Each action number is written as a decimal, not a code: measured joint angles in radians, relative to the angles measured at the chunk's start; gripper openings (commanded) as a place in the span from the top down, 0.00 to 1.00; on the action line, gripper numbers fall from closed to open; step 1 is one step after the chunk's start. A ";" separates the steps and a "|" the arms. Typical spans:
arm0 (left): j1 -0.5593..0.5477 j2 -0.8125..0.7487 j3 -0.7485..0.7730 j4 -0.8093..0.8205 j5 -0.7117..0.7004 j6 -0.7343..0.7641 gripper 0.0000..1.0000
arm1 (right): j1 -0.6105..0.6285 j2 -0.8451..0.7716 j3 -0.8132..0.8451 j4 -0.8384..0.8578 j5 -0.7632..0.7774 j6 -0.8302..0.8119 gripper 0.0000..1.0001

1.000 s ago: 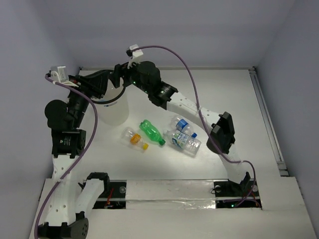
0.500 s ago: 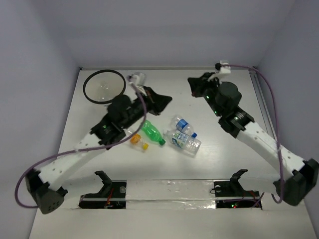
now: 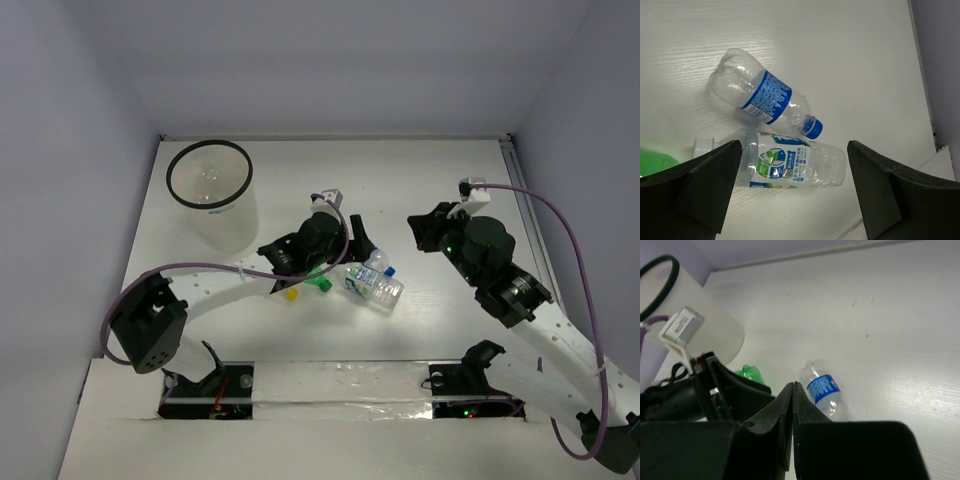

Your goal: Put the plastic bottles in the bin

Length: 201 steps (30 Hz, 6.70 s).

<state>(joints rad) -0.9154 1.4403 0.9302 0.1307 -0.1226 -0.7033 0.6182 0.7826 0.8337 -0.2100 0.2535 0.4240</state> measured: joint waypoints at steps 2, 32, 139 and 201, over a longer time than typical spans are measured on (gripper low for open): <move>0.001 0.035 0.003 0.002 -0.011 -0.015 0.13 | 0.000 -0.022 -0.016 -0.030 -0.024 0.004 0.91; 0.110 0.423 0.139 0.111 0.044 -0.091 0.18 | 0.000 -0.002 -0.032 -0.043 -0.258 -0.029 0.82; 0.682 -0.572 0.135 -0.002 0.056 0.370 0.20 | 0.135 0.819 0.219 -0.227 -0.203 -0.147 0.74; 0.635 -0.924 0.045 -0.097 0.119 0.240 0.27 | 0.335 1.713 1.621 0.621 -0.175 -0.074 0.76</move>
<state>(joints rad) -0.2806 0.5163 0.9749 0.0338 -0.0040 -0.4629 0.9535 2.4954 2.4546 0.4107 0.0788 0.3496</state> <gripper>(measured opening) 0.742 0.712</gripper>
